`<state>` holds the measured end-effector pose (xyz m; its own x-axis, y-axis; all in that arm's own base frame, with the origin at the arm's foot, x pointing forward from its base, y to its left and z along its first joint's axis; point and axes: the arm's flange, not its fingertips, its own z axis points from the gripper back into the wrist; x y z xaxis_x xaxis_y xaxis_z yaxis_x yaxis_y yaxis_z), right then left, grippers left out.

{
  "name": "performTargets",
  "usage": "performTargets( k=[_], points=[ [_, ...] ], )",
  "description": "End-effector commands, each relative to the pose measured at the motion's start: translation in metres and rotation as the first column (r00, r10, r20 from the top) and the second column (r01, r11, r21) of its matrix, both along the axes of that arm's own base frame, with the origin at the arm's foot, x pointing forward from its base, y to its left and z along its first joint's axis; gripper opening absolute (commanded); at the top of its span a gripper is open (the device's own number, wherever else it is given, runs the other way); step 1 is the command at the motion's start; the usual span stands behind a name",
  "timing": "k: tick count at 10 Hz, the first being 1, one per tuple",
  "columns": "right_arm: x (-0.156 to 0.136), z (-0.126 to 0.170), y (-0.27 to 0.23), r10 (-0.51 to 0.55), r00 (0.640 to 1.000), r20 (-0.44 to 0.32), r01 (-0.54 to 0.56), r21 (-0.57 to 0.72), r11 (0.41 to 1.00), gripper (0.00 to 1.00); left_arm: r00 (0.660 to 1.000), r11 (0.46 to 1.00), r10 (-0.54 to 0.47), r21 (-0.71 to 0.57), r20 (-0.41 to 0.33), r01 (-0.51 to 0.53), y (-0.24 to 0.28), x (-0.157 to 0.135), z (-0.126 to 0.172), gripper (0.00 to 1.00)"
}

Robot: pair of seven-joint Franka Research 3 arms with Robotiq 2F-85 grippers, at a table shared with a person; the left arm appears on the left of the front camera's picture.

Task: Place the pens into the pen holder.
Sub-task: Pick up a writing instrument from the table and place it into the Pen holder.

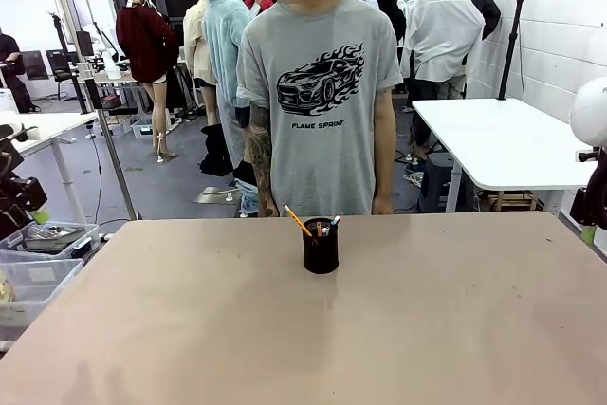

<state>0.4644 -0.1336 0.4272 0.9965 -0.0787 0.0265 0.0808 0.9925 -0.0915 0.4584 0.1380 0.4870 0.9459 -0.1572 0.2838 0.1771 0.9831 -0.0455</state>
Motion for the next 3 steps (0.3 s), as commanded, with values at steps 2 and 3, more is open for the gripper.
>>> performTargets(
  k=[2,3],
  points=[
    [-0.0001,0.0010,0.0018,-0.012,1.000,-0.007,0.012,-0.003,1.000,1.00,1.000,1.000,-0.012,0.011,-0.001,0.012,-0.0021,0.0107,0.0006,0.55],
    [-0.0001,0.0010,0.0018,-0.012,1.000,-0.007,0.012,-0.003,1.000,1.00,1.000,1.000,-0.012,0.011,-0.001,0.012,-0.0021,0.0107,0.0006,0.55]
  ],
)
